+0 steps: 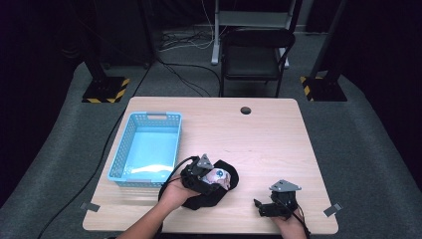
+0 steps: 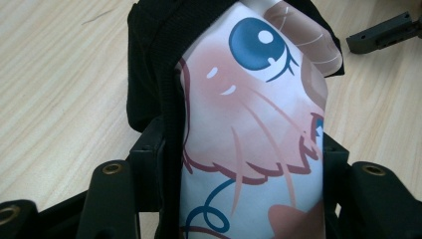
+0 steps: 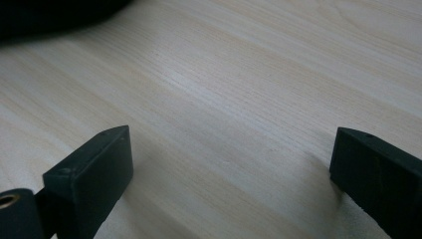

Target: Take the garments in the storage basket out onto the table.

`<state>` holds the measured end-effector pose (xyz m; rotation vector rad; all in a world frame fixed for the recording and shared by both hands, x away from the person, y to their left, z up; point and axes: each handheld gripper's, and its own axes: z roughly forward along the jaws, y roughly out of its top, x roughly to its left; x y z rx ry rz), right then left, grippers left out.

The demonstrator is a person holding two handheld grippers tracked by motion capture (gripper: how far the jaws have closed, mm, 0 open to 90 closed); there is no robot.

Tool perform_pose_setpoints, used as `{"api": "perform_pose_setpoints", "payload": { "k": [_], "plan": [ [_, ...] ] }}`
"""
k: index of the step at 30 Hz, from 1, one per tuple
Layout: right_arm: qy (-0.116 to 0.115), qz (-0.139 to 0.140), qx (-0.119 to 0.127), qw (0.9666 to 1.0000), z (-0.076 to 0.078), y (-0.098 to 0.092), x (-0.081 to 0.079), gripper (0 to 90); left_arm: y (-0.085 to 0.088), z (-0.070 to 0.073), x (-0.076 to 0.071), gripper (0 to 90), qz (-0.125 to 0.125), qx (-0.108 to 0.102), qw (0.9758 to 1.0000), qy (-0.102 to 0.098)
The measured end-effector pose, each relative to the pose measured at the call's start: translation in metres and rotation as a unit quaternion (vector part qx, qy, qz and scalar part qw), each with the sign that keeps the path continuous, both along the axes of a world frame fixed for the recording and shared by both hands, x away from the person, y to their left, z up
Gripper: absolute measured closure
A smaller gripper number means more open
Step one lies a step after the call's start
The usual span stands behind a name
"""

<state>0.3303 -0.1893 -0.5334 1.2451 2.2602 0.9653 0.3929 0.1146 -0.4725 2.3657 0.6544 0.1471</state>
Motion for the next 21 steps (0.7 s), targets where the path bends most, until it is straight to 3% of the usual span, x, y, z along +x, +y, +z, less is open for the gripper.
{"api": "perform_pose_setpoints", "payload": {
  "k": [9,14,21],
  "plan": [
    [0.0,0.0,0.0,1.0,0.0,0.0001,0.0,2.7,-0.0003,-0.0011,0.0015,35.8,0.001,0.001,0.9999,0.011],
    [0.0,0.0,0.0,1.0,0.0,0.0,0.0,2.7,-0.001,-0.0013,0.0038,24.3,0.004,-0.004,0.9997,0.022],
    [0.0,0.0,0.0,1.0,0.0,0.0,0.0,2.7,-0.0016,-0.0016,0.0046,17.8,0.004,-0.004,0.9995,0.03]
  ]
}}
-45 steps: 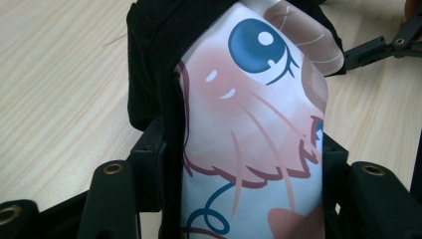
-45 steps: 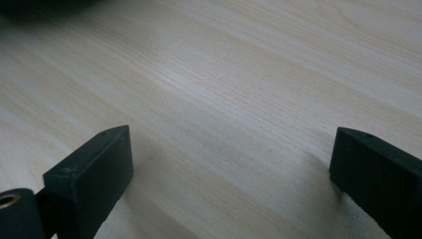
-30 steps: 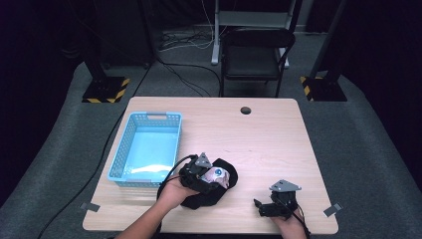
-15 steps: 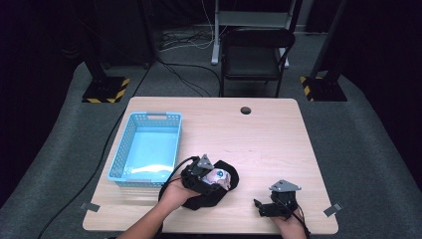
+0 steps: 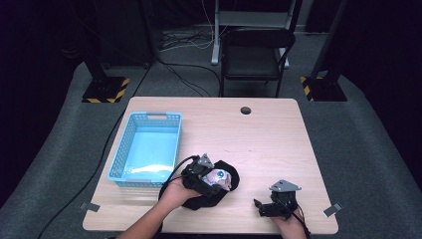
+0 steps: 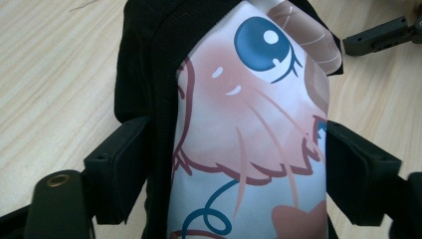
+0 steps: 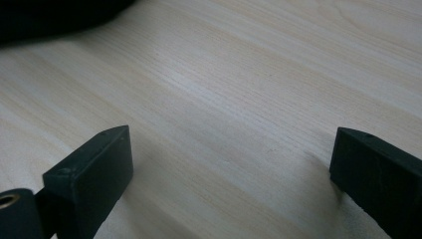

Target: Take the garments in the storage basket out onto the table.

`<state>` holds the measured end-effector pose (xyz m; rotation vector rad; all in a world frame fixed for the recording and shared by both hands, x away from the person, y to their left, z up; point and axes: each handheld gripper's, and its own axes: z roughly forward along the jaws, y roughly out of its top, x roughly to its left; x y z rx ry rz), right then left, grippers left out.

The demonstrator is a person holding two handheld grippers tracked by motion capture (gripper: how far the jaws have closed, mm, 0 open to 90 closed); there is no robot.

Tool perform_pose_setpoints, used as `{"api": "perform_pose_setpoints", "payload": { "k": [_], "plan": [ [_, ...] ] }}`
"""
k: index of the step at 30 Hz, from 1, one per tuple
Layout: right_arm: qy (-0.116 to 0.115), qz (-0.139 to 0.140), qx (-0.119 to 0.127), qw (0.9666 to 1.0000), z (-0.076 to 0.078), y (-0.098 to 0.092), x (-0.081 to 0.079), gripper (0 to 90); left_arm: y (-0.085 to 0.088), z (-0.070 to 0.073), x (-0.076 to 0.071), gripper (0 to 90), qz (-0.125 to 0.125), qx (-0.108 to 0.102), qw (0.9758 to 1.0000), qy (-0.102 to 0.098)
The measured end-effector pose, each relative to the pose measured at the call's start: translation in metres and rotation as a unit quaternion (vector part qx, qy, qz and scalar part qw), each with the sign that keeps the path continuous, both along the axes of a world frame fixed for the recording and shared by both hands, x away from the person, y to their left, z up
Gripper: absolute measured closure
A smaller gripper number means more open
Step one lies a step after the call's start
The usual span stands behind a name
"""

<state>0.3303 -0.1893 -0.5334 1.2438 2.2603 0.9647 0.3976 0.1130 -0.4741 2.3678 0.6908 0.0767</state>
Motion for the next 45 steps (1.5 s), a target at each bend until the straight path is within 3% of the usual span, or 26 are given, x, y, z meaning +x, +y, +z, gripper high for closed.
{"api": "perform_pose_setpoints", "payload": {
  "k": [11,16,45],
  "plan": [
    [0.0,0.0,0.0,1.0,0.0,0.0,0.0,2.7,-0.001,0.001,0.001,8.7,0.003,0.002,1.0,0.004],
    [0.0,0.0,0.0,1.0,0.0,0.0,0.0,2.7,-0.002,0.002,0.0,8.6,0.0,0.005,1.0,0.002],
    [0.0,0.0,-0.001,1.0,0.0,0.0,0.0,2.8,0.008,0.019,0.0,8.0,0.002,-0.028,0.9996,0.0]
  ]
}}
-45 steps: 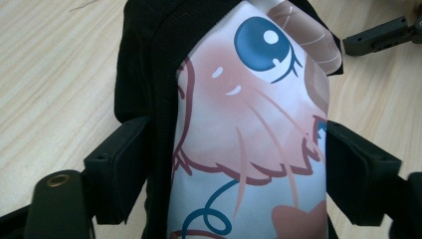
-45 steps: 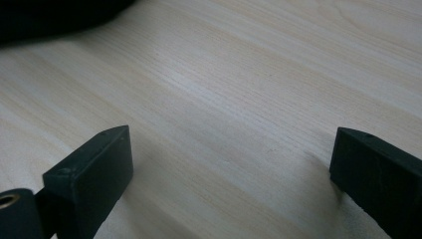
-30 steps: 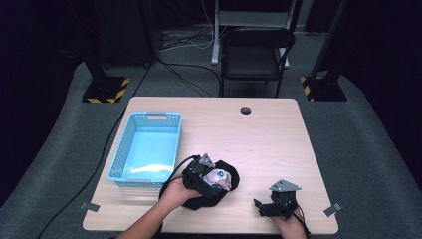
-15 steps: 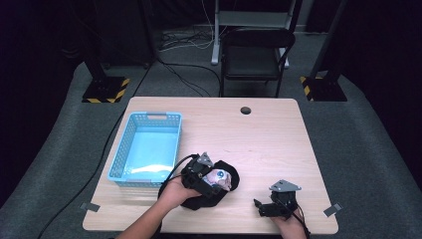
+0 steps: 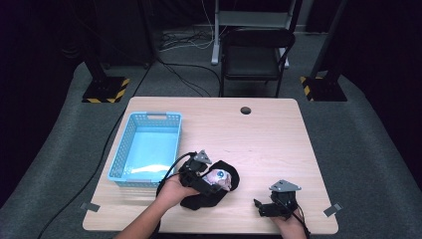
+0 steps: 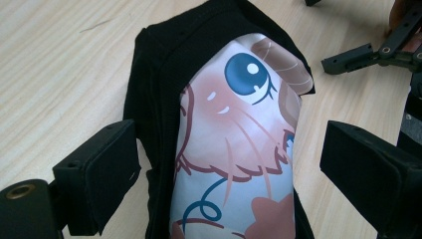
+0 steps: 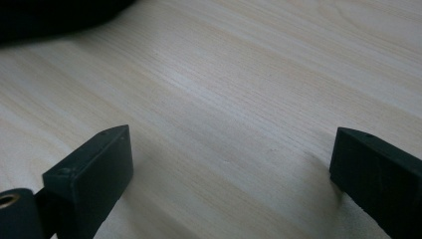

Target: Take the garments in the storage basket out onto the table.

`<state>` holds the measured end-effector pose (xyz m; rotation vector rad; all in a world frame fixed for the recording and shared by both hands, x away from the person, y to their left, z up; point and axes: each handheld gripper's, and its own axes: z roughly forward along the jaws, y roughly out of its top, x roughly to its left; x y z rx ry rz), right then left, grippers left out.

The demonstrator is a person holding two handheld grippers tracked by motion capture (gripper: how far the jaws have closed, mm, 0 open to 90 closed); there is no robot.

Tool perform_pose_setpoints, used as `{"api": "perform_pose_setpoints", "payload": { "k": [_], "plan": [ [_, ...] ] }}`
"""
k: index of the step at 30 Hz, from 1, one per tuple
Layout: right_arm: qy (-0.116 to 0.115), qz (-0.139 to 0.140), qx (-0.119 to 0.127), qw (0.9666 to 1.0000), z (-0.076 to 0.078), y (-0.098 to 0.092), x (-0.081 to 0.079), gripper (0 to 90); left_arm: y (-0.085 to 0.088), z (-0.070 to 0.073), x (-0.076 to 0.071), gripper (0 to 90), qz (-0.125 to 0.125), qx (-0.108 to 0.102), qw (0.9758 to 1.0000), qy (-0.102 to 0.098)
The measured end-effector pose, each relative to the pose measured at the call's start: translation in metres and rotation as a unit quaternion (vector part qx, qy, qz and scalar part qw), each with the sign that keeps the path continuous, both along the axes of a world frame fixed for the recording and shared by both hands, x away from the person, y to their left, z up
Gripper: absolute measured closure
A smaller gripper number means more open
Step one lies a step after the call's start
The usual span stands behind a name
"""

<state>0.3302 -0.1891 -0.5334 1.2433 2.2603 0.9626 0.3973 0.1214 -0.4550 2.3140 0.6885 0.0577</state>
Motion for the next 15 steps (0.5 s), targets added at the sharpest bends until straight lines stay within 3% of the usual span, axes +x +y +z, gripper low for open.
{"api": "perform_pose_setpoints", "payload": {
  "k": [15],
  "plan": [
    [0.0,0.0,0.0,1.0,0.0,0.0,0.0,2.8,0.011,0.012,0.001,8.0,0.01,-0.016,0.9997,-0.012]
  ]
}}
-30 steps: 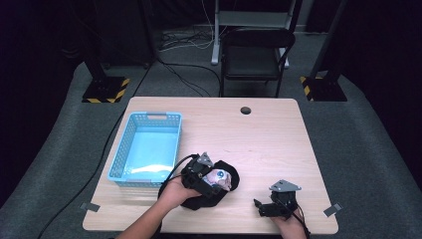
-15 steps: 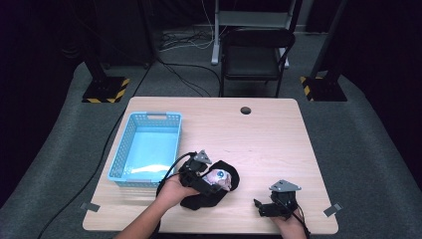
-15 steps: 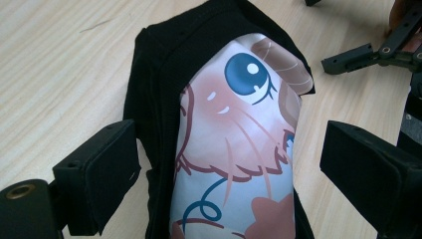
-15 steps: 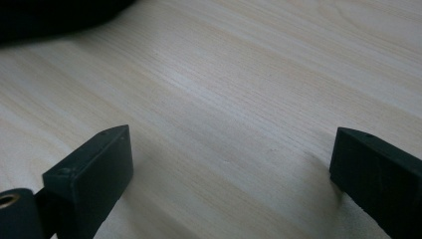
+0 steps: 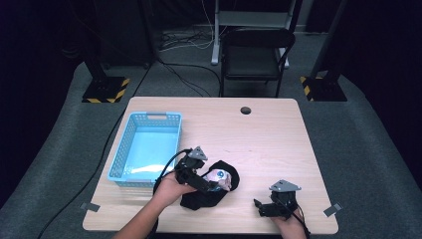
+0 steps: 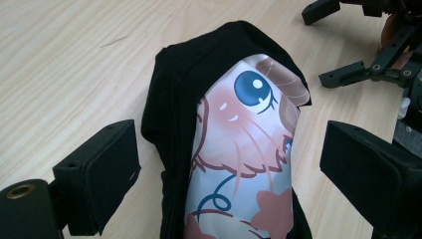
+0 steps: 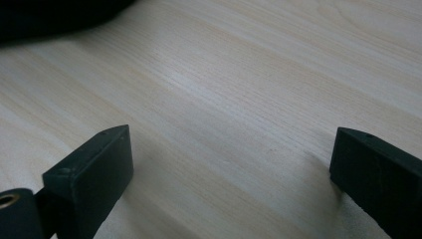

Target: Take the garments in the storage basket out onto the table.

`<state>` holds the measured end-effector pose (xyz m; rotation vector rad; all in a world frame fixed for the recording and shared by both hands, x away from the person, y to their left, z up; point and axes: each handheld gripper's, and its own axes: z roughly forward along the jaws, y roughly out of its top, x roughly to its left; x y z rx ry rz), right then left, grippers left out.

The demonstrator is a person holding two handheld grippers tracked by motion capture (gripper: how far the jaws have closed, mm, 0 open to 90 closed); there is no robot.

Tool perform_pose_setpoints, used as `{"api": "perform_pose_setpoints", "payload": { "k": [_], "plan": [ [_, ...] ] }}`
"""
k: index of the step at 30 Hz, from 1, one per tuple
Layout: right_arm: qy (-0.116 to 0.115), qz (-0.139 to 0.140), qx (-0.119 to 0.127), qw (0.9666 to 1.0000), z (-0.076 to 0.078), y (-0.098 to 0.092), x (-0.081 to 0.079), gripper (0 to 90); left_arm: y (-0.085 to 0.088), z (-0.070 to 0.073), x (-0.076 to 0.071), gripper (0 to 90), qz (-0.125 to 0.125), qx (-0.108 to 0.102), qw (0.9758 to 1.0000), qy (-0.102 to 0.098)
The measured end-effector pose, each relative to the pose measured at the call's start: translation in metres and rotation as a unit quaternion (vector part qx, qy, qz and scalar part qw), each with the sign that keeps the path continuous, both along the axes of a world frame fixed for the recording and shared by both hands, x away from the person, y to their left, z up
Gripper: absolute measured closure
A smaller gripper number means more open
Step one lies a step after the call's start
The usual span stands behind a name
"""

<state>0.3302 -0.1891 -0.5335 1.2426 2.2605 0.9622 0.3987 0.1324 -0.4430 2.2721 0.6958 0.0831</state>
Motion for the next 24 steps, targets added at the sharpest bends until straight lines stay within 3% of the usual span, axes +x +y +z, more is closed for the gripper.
{"api": "perform_pose_setpoints", "payload": {
  "k": [24],
  "plan": [
    [0.0,0.0,0.0,1.0,0.0,0.0,0.0,2.8,0.024,0.008,0.01,8.1,0.033,-0.031,0.999,-0.003]
  ]
}}
